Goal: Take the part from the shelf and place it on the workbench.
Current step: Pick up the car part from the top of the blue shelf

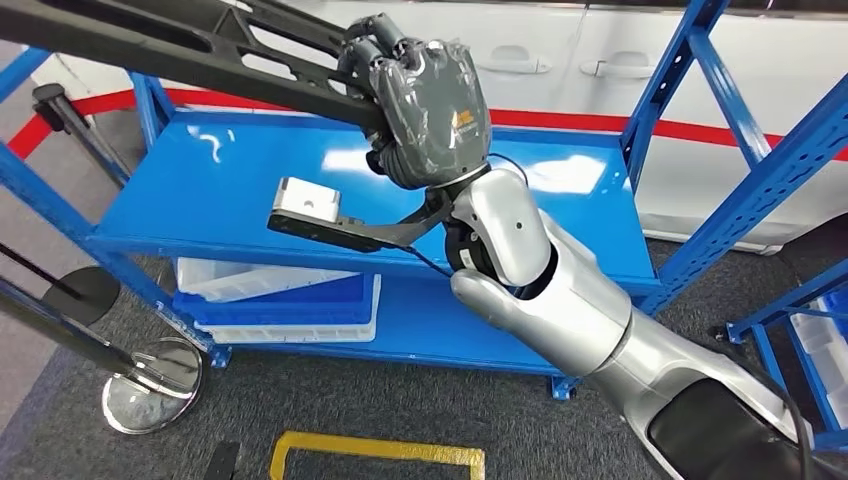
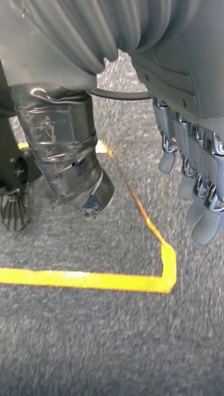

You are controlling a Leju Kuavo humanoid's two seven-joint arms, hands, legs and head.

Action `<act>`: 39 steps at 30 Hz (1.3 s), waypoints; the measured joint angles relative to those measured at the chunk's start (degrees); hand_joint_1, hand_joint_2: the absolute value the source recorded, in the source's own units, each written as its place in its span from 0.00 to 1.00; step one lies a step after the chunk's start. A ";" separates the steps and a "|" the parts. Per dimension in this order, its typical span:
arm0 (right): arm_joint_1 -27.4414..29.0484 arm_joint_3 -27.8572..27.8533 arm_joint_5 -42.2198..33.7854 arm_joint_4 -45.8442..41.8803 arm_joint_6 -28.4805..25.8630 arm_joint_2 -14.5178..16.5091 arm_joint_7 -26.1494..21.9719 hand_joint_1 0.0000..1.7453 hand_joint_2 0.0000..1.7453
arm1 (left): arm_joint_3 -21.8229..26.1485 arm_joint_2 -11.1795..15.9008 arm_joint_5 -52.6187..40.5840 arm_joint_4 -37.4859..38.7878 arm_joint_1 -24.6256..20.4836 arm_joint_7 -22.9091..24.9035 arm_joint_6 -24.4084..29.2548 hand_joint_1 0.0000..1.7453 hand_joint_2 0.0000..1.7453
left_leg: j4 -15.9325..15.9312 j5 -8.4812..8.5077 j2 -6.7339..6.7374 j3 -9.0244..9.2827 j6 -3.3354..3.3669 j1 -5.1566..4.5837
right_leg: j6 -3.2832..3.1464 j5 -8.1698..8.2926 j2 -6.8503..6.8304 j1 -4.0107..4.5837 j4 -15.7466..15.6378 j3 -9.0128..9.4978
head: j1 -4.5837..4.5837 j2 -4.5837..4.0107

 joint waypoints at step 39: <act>1.83 -0.50 0.62 -0.16 -0.40 -0.98 -0.50 1.00 1.00 | -0.52 0.63 0.37 0.02 -0.28 1.20 -0.34 0.00 1.00 | 1.97 5.56 0.21 -8.42 0.30 -0.39 | -0.12 -2.69 -0.21 -0.18 6.42 4.53 | 0.04 0.00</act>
